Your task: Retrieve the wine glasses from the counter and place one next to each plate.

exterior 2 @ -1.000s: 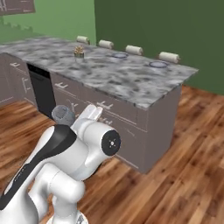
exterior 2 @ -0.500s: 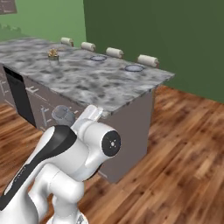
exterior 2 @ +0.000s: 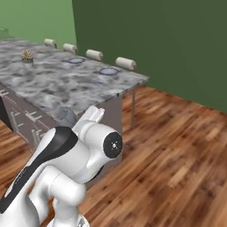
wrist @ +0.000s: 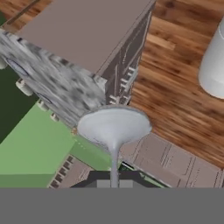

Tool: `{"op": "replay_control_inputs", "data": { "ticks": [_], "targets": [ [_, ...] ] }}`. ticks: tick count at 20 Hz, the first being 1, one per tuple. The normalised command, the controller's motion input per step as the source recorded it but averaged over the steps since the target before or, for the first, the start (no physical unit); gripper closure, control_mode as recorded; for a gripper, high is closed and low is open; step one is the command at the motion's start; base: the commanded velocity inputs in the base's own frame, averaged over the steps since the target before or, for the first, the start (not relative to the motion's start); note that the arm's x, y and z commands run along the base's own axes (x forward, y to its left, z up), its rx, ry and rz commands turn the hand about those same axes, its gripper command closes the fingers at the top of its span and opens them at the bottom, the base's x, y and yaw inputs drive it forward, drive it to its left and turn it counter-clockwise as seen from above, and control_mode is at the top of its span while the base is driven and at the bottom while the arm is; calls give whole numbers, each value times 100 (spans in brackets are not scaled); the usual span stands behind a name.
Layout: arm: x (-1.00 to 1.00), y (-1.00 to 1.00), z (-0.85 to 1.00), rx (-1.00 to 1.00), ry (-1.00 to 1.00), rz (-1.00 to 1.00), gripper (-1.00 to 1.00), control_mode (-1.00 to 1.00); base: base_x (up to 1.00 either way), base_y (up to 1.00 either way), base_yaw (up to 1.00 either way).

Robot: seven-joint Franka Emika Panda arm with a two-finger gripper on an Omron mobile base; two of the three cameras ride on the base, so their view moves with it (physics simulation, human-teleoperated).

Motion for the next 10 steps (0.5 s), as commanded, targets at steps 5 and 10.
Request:
{"op": "replay_control_inputs", "data": {
  "ticks": [5, 10],
  "targets": [
    [0, 0, 0, 0, 0, 0, 100, 100, 35, -100, 2],
    [0, 0, 0, 0, 0, 0, 100, 100, 37, -100, 4]
  ]
}}
